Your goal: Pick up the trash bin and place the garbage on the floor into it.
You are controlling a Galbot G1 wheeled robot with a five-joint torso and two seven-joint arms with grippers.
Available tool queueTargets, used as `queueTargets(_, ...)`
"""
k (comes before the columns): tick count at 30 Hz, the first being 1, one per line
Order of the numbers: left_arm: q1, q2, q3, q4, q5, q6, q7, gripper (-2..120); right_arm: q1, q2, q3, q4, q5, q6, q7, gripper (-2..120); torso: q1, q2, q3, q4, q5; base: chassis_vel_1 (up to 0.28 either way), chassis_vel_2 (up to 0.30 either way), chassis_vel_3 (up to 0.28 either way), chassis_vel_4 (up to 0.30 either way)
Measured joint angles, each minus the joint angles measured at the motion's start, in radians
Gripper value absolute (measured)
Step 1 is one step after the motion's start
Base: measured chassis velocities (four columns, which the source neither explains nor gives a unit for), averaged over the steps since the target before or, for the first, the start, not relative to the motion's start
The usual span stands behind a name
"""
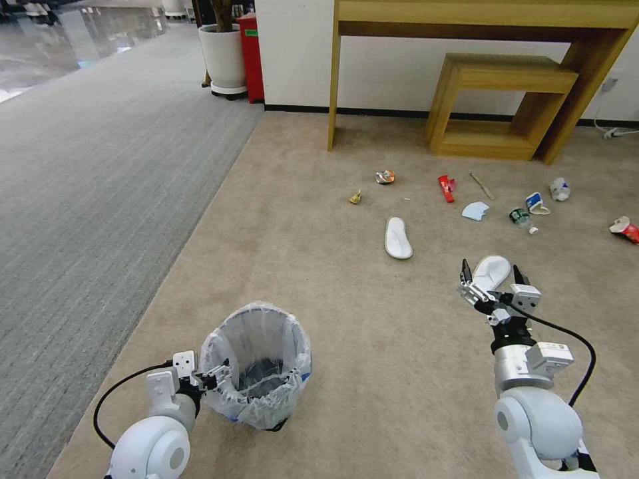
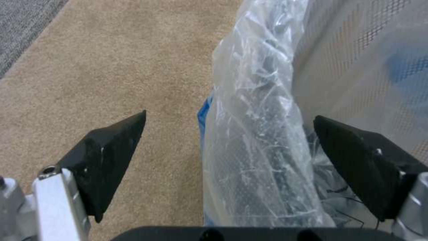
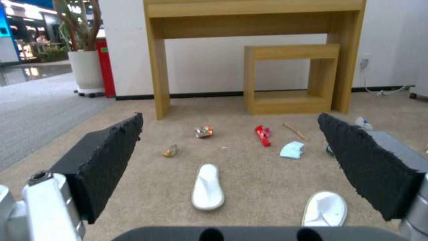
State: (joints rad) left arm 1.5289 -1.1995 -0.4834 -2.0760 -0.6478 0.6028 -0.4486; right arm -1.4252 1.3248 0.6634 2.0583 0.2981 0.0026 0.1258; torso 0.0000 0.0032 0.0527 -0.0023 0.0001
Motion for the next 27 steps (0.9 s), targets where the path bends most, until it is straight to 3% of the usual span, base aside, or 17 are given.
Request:
queueTargets(22,-0.002,-0.010,0.003,0.015,-0.008,0.000,-0.013,97,0.001,-0.004,-0.001,0.000,0.000,0.002,0.001,100,0.000,0.000,0.000,0.0001,0.0000,0.000,0.000,0.000,0.000)
queueTargets(25,-0.001,-0.010,0.003,0.014,-0.008,0.000,-0.013,91,0.001,-0.005,-0.001,0.000,0.000,0.002,0.001,100,0.000,0.000,0.000,0.0001,0.0000,0.000,0.000,0.000,0.000)
queueTargets(27,0.000,-0.010,0.004,0.012,-0.007,0.001,-0.013,80,0.002,-0.006,-0.001,0.003,0.000,0.002,0.001,100,0.000,0.000,0.000,0.0000,-0.0002,0.000,0.000,0.000,0.000)
